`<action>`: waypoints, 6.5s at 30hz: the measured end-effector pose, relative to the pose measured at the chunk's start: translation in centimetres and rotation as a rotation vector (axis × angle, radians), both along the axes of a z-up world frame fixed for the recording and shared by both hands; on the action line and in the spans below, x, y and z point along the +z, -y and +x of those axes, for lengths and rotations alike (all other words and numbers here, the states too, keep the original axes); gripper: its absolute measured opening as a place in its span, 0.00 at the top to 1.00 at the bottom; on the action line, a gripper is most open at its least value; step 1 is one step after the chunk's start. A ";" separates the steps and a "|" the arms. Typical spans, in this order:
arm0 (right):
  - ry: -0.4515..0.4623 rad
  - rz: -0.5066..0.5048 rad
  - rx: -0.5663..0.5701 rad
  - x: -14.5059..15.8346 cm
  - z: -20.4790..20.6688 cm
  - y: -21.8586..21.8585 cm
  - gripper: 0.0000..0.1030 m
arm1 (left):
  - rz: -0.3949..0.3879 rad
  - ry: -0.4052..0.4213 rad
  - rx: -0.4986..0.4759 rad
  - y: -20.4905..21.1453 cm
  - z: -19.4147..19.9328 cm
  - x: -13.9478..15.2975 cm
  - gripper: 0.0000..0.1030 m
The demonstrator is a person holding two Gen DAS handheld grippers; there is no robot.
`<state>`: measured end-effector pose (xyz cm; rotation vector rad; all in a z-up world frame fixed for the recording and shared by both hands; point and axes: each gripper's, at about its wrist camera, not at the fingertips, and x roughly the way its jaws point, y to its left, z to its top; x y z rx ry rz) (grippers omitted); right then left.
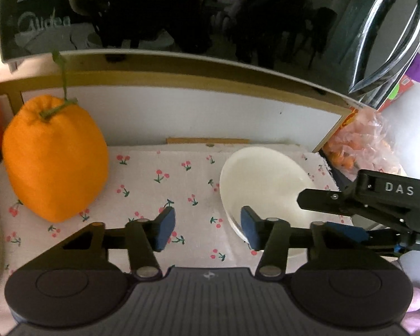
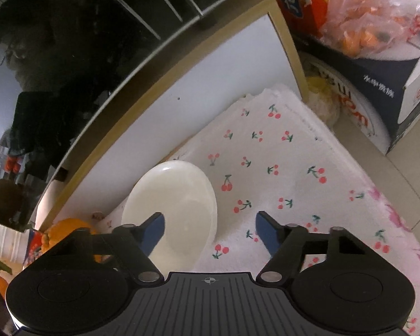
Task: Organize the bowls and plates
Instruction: 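Close both grippers on the small white bowl rim, then lift the small white bowl with both grippers and carry it over the cream bowl, then lower the small white bowl into the cream bowl and open both grippers, then move both tools to the rim of the nested bowls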
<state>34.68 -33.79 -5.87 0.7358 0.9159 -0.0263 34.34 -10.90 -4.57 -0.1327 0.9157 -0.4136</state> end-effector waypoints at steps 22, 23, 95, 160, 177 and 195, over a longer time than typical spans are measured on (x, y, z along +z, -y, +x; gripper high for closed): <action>-0.011 0.012 0.054 -1.5 0.5 -1.7 0.89 | 0.002 0.009 -0.042 0.5 -0.2 0.1 0.89; -0.011 0.012 0.054 -1.4 0.4 -1.7 0.89 | 0.002 0.009 -0.042 0.4 -0.2 0.2 0.89; 0.064 -0.035 0.060 9.3 -21.0 -4.2 0.87 | -0.087 0.027 -0.038 -3.5 -18.0 7.1 0.89; -0.093 -0.124 0.083 3.1 -29.6 -0.9 0.85 | -0.125 -0.177 -0.179 -1.0 -24.7 1.1 0.87; -0.056 -0.144 0.074 3.3 -29.0 -0.7 0.83 | -0.039 -0.069 -0.152 -0.7 -25.4 1.4 0.87; 0.032 -0.210 0.062 4.2 -29.1 0.1 0.40 | 0.036 0.055 -0.181 -0.9 -25.9 0.8 0.37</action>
